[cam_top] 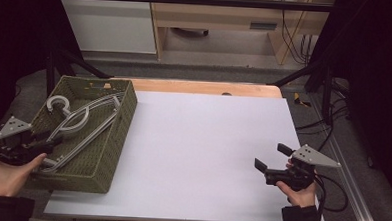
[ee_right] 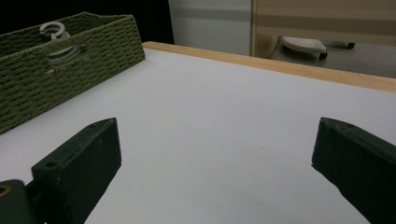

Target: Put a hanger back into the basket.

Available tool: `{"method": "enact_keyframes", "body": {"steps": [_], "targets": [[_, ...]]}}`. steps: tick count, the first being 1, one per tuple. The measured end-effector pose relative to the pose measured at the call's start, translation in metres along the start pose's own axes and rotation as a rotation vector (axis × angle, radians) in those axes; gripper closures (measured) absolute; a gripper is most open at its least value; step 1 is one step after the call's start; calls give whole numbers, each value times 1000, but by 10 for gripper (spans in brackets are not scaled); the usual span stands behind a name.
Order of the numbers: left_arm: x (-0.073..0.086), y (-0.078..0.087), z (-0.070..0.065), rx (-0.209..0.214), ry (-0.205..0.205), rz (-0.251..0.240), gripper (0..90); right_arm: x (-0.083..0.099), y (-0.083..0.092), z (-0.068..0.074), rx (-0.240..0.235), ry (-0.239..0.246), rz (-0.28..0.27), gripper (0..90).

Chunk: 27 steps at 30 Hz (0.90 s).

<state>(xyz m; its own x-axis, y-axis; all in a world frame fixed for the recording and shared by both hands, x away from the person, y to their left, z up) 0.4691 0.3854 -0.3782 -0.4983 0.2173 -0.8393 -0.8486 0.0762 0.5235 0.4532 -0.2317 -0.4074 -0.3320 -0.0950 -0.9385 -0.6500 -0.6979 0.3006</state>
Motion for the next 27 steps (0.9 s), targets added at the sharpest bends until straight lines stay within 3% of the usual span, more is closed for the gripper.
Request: {"method": "enact_keyframes", "body": {"steps": [9,18,21,27], "targets": [[-15,6,-56,185,24,-145,383,-1,1,0,-3,-3,-4,15],[-13,-1,-106,302,-14,-216,210,-1,2,-1,-5,0,-12,12],[-9,-3,-118,326,-29,-223,172,-1,3,-1,-3,-2,-16,12],[-4,-10,-129,319,-51,-223,97,-2,5,-1,-13,-3,-28,12]]}}
Point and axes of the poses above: each handheld gripper's, and its own axes: y roughly backward along the jaws, x roughly out of its underside, z roughly to its left, the point moved 6 cm from there along -y, roughly forward along the jaws, and after that the axes turned 10 degrees about -x, right-handed, at the moved point
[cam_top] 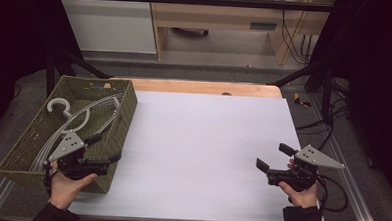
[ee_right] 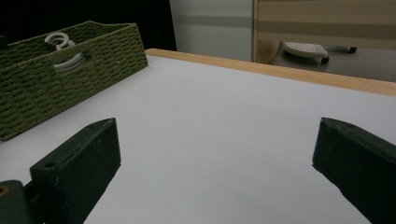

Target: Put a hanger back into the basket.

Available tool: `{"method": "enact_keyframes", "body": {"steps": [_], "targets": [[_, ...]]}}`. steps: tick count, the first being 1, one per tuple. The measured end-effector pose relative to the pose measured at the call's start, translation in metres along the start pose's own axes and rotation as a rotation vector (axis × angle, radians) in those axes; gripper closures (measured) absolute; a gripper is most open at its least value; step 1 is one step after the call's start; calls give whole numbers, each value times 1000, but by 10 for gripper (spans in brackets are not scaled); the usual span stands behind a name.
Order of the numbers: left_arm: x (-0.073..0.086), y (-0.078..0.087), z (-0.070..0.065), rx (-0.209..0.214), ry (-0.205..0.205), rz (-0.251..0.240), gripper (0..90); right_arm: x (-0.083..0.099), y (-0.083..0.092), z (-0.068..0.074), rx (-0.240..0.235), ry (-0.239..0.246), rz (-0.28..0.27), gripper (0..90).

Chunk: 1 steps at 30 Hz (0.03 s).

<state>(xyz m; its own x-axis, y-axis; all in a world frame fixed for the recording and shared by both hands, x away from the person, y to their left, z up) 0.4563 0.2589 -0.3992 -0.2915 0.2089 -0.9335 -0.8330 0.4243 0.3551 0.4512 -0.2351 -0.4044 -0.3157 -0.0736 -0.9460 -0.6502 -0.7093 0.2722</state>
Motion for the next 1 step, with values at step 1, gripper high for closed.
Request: {"method": "enact_keyframes", "body": {"steps": [1], "targets": [[1,-1,0,-1,-1,5,98,0,0,0,-2,-1,0,12]]}}
Point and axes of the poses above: each handheld gripper's, and its own axes: y roughly backward along the jaws, x roughly out of its underside, z roughly to its left, the point moved 6 cm from there along -y, roughly forward along the jaws, and after that the axes turned 10 degrees about -x, right-handed, at the moved point
